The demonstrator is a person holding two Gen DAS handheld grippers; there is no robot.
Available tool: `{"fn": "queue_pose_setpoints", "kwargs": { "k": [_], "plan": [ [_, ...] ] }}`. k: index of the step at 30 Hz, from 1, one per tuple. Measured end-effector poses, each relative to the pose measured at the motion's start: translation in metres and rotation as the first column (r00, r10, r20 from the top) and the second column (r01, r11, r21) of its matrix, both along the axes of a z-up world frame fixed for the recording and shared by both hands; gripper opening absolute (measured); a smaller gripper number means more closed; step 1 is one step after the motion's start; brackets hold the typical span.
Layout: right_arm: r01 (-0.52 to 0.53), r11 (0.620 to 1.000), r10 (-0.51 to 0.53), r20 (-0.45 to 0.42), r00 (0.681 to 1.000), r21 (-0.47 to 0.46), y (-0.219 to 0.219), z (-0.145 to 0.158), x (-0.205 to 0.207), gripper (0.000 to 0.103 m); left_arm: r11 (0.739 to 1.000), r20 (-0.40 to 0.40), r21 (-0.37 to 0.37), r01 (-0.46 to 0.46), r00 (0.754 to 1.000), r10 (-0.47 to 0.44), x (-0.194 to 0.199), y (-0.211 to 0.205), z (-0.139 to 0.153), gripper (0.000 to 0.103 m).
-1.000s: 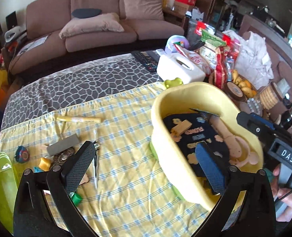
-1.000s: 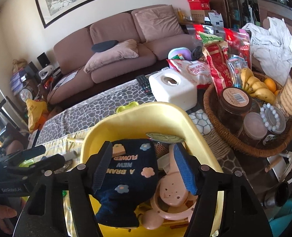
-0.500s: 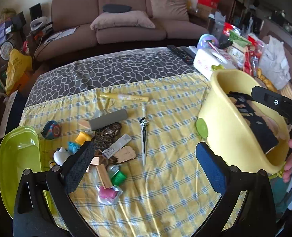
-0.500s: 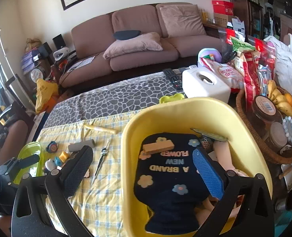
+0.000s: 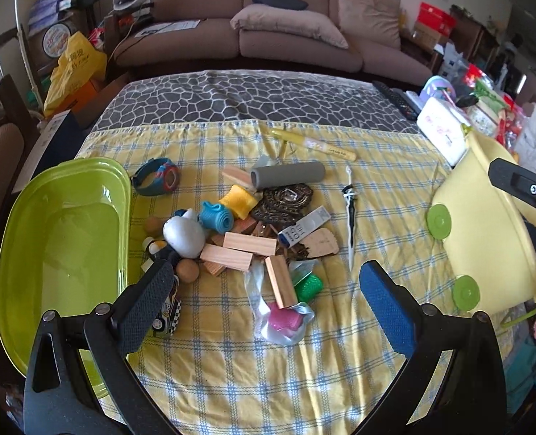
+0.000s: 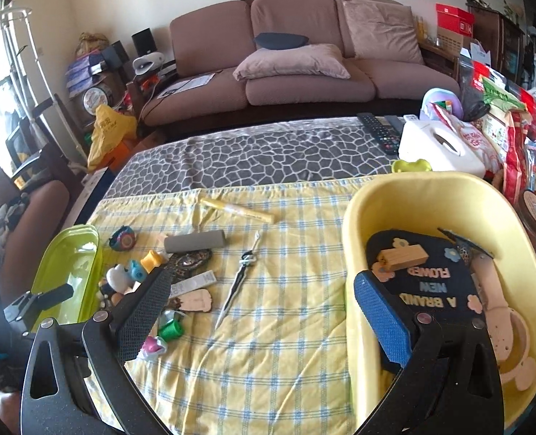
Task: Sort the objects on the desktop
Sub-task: 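Withdraw both grippers from the basin back over the pile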
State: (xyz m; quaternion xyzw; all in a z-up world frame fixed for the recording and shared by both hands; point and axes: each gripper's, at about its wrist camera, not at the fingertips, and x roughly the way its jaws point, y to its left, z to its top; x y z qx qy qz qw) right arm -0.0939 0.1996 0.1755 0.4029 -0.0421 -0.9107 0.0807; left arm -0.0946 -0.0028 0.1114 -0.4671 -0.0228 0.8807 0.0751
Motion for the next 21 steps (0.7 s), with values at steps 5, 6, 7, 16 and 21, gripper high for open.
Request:
{"fn": "queue_pose_setpoints", "kwargs": {
  "k": [5, 6, 7, 16, 21],
  "plan": [
    [-0.041, 0.999, 0.04, 0.02, 0.999, 0.024, -0.028, -0.012, -0.004, 0.102, 1.0, -0.003, 0.015, -0.02, 1.0, 0.02, 0.002, -0.014, -0.005, 0.103],
    [-0.048, 0.998, 0.048, 0.024, 0.999, 0.028, -0.033, -0.014, -0.005, 0.102, 1.0, 0.0, 0.019, -0.023, 1.0, 0.023, 0.003, -0.018, -0.005, 0.103],
    [-0.056, 0.998, 0.055, 0.028, 0.998, 0.032, -0.037, -0.016, -0.006, 0.102, 0.999, 0.0, 0.019, -0.027, 1.0, 0.027, 0.003, -0.021, -0.006, 0.103],
    [-0.111, 0.991, 0.106, 0.068, 0.992, 0.069, -0.072, -0.036, -0.011, 0.102, 0.998, 0.023, 0.018, -0.056, 0.998, 0.056, 0.001, -0.043, -0.015, 0.103],
    [-0.114, 0.992, 0.109, 0.077, 0.991, 0.061, -0.081, -0.04, -0.015, 0.102, 0.998, 0.031, 0.014, -0.059, 0.998, 0.059, 0.0, -0.049, -0.019, 0.103]
  ]
}}
